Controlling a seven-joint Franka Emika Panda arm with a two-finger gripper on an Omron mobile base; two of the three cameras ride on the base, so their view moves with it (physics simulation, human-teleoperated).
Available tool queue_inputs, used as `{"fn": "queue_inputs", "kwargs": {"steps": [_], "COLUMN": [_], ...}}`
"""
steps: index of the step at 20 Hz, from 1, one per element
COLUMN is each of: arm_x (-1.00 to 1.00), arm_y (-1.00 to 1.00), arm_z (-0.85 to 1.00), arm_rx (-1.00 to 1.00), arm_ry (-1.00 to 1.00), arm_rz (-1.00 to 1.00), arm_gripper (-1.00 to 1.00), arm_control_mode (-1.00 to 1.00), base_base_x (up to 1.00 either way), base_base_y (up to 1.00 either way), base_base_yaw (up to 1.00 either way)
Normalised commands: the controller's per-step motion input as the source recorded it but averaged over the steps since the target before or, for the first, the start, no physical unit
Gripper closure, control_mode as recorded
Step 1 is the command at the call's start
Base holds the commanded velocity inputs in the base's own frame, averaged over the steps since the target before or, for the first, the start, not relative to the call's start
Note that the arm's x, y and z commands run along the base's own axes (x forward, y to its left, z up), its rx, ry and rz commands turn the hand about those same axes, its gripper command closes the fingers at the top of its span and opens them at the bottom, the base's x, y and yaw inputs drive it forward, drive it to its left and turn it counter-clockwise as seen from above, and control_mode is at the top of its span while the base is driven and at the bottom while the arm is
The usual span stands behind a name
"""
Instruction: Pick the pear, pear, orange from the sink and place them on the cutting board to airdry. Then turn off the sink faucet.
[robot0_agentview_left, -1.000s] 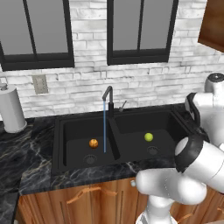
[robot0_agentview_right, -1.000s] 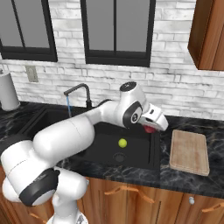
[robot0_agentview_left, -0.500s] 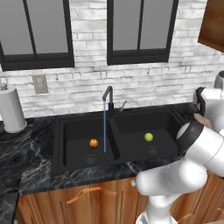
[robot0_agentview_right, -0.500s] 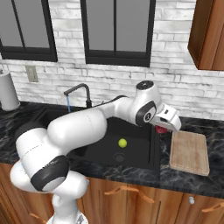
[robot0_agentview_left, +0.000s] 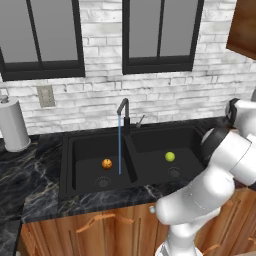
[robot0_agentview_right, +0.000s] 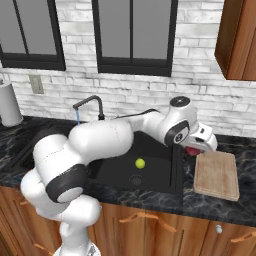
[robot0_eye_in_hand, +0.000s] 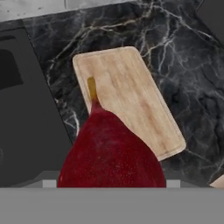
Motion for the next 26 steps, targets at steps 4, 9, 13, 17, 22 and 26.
{"fn": "queue_inputs", "kwargs": {"steps": [4, 9, 13, 17, 22, 26], "arm_x": [0.16, 0.14, 0.16, 0.24, 0.18, 0.08], "arm_y": [-0.34, -0.36, -0.28, -0.20, -0.28, -0.27], "arm_z": [-0.28, -0.01, -0.12, -0.36, -0.25, -0.01], "arm_rx": [0.04, 0.05, 0.08, 0.08, 0.08, 0.09], "arm_ry": [0.05, 0.02, 0.06, 0.10, 0.07, 0.04], "arm_rz": [0.09, 0.08, 0.08, 0.07, 0.06, 0.06], "arm_gripper": [1.00, 1.00, 1.00, 1.00, 1.00, 1.00], "arm_control_mode": [-1.00, -1.00, -1.00, -1.00, -1.00, -1.00], "base_base_x": [0.00, 0.00, 0.00, 0.00, 0.00, 0.00], "base_base_y": [0.00, 0.00, 0.00, 0.00, 0.00, 0.00], "base_base_yaw": [0.00, 0.00, 0.00, 0.00, 0.00, 0.00]}}
